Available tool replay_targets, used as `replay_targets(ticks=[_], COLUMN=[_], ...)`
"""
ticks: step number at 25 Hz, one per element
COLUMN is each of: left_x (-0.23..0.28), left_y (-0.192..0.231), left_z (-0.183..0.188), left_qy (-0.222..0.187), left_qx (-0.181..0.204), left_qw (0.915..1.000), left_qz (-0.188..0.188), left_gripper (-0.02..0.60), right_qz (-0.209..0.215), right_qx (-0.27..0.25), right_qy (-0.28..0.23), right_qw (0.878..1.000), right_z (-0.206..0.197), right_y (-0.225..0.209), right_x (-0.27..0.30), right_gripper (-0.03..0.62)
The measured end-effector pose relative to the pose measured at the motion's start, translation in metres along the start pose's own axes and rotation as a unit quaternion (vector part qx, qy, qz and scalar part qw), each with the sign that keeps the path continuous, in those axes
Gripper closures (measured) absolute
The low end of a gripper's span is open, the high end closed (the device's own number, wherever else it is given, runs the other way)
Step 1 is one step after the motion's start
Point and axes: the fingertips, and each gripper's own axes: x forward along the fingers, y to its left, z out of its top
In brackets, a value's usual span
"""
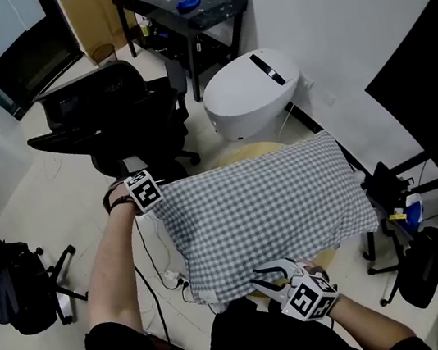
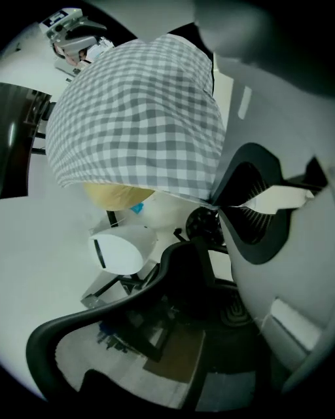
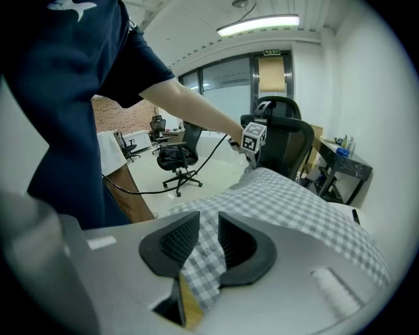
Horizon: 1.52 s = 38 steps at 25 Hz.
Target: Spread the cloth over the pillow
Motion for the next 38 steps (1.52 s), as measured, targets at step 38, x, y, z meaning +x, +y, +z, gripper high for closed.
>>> replay_targets(ticks=[38], left_x=[-0.073], left_y=[-0.379], left_z=[-0.005], left_qy=[-0.016], left_qx=[-0.090], left_qw=[0.9953], left_qz=[0.031], left_gripper=[0.388], right_qz=[-0.130], right_qx=[-0.013], right_qy=[0.039], right_qw=[0.991], right_z=[-0.197], right_y=[-0.104], right_x=[-0.168], right_gripper=[0.460])
